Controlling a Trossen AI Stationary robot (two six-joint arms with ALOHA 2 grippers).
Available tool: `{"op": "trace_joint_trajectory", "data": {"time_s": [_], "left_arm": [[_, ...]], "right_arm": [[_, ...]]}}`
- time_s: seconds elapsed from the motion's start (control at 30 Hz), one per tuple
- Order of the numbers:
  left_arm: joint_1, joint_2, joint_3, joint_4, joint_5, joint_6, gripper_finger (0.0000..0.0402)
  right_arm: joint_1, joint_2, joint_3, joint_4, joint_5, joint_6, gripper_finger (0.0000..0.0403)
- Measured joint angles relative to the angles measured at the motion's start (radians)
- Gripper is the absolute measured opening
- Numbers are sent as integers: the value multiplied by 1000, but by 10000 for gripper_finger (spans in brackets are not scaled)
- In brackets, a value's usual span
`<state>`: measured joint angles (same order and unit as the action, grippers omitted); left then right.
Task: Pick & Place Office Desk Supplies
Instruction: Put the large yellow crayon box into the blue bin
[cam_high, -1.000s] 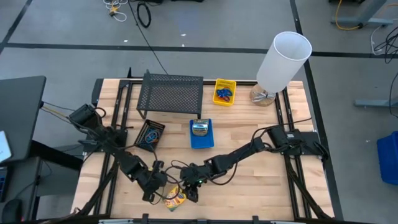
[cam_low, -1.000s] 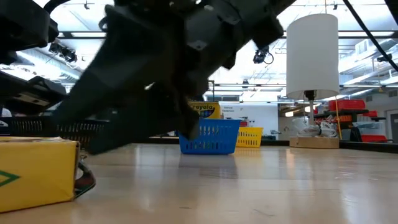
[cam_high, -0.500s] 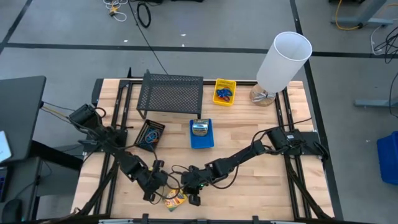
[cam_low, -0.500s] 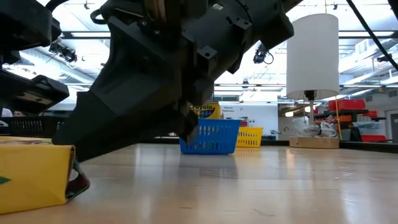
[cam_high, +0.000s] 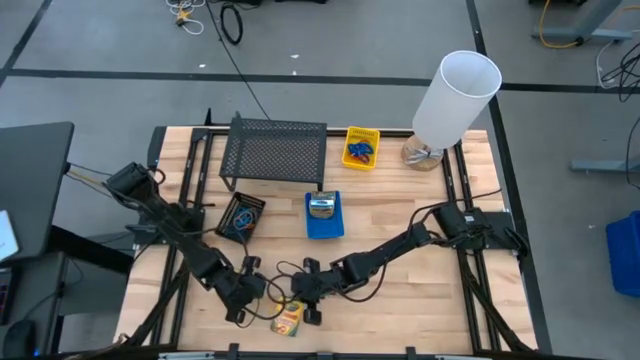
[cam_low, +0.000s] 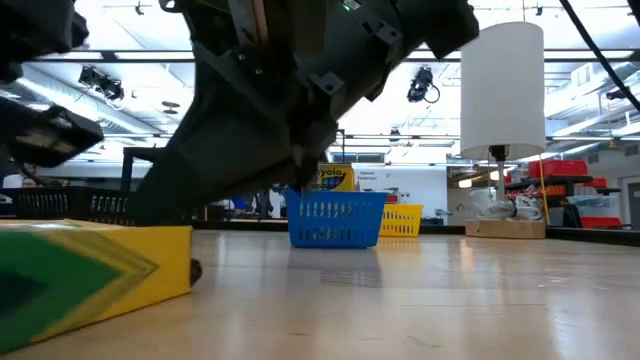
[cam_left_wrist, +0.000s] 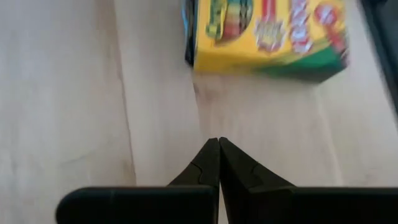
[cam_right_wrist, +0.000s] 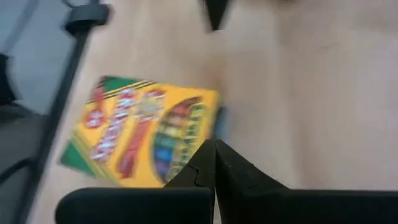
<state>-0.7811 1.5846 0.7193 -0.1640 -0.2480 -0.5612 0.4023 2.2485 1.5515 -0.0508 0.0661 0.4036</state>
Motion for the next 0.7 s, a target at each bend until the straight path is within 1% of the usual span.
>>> {"op": "trace_joint_trajectory", "data": {"time_s": [0.2,0.3,0.33,0.4,0.5,0.53,0.6,0.7], "left_arm": [[0,-61,0,1,-35,2,3],[0,-74,0,3,-40,6,3],[0,-75,0,2,-40,7,3],[0,-75,0,3,-36,7,3],[-3,-75,0,1,-33,7,3],[-4,-75,0,2,-33,6,3],[-4,-75,0,3,-33,8,3],[-5,-75,1,8,-37,7,3]], "right_arm": [[-2,-42,0,-133,118,-62,1],[-2,-56,0,-181,120,-78,1],[-2,-60,0,-179,96,-80,1],[-3,-73,-1,-175,14,-76,1],[-3,-86,-1,-142,-132,-69,13],[-2,-86,-1,-125,-166,-65,22],[-1,-86,-1,-120,-201,-48,47],[-12,-79,0,-118,-217,-42,97]]}}
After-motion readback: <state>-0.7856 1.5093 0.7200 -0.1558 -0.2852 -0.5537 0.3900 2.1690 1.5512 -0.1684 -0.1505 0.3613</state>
